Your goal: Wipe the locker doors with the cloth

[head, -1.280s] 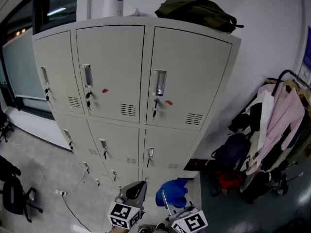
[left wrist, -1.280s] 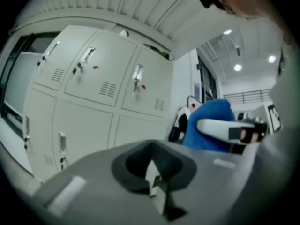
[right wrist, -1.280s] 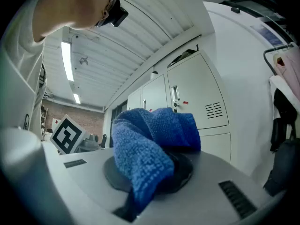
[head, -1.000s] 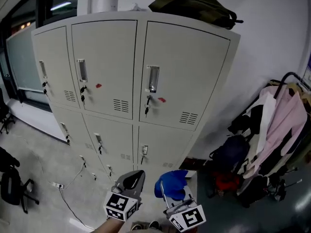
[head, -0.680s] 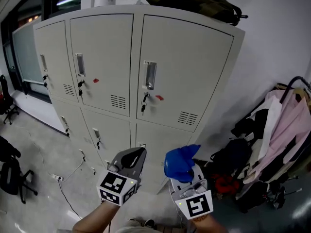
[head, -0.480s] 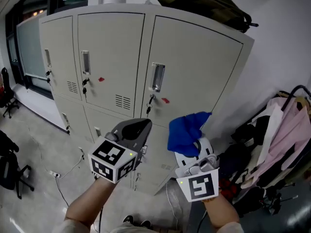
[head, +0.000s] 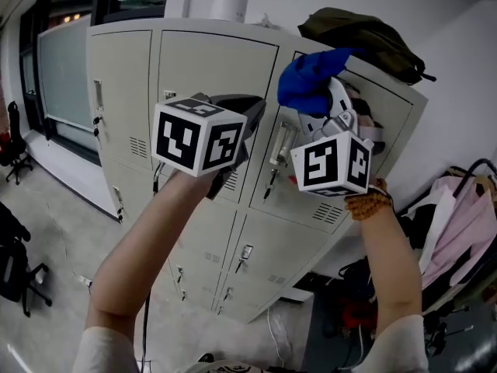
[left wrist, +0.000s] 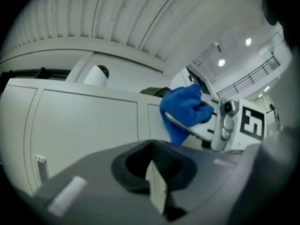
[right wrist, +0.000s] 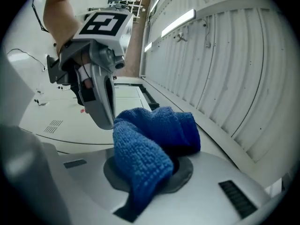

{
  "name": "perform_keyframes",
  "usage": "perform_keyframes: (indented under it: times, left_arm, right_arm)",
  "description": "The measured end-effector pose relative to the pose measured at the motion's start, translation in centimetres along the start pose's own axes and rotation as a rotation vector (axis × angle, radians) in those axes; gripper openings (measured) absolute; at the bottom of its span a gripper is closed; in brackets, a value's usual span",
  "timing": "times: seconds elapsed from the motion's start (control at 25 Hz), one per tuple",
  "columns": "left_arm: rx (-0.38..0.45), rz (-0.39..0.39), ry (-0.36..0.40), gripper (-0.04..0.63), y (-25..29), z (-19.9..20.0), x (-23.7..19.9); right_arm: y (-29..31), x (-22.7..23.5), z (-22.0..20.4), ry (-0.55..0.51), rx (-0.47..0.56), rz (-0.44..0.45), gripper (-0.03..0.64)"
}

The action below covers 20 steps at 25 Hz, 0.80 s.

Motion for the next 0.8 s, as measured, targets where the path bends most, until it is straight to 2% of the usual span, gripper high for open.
perform_keyframes:
  times: [0.12, 0.28, 0.52, 0.8]
  left_arm:
    - [-0.003, 0.021, 0.016, 0.003, 0.4, 0.8, -1.0]
    - [-0.005, 0.008, 0.031, 0.003, 1.3, 0.8, -0.6]
    - [-0.020, -0.012, 0.047, 0.003, 3.0, -0.7, 0.9]
    - [-0.032, -0.033, 0.071, 0.003, 4.0, -3.0, 3.1]
  right_arm:
    - [2.5, 0.3, 0.0, -0.049, -0.039, 0.009, 0.034]
    - [3.9, -0.6, -1.1, -0.046, -0.064, 0.028, 0.034]
    - [2.7, -2.9, -2.1, -0.066, -0.063, 0.048, 0.034]
    - [-0.5, -6.6, -4.5, -0.035, -0.078, 0.038, 0.034]
Point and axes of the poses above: the fingertips, and each gripper's own axes: y forward along the fingers, x to its right, z out of its top, the point moved 8 cm from there along -y, backward along the fingers, and after that the axes turned 7 degrees about z, right-handed, at the moved point
